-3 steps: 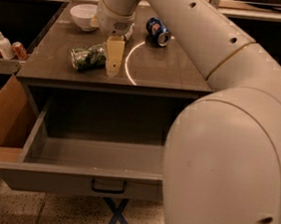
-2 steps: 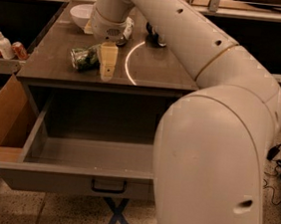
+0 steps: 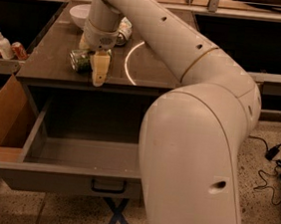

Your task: Place green can into top drawer

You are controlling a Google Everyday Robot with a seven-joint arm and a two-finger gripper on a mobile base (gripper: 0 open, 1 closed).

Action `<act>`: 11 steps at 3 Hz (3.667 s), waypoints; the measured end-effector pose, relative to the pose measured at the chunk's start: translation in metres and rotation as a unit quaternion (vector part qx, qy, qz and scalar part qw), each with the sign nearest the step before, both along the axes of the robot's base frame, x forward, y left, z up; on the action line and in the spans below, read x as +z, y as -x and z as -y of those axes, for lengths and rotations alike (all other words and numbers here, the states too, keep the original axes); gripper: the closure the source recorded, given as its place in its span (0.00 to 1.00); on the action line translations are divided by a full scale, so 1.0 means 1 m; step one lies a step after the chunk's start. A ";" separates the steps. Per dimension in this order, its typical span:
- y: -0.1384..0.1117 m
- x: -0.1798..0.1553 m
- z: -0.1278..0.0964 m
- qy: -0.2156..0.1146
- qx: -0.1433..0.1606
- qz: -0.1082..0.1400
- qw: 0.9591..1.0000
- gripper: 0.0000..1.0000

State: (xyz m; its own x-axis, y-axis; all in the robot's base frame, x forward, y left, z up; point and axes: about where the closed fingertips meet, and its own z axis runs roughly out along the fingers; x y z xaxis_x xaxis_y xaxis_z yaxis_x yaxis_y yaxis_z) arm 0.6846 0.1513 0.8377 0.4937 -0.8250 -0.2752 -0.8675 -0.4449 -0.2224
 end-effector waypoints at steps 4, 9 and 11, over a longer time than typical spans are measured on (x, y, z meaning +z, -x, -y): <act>0.059 0.046 0.073 -0.013 -0.062 0.009 0.998 1.00; 0.145 -0.044 0.071 -0.039 -0.106 -0.127 0.986 1.00; 0.146 -0.122 0.059 -0.034 -0.165 -0.173 0.970 1.00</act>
Offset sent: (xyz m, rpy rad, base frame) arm 0.0006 -0.0304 0.0113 -0.0221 -0.0193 -0.0514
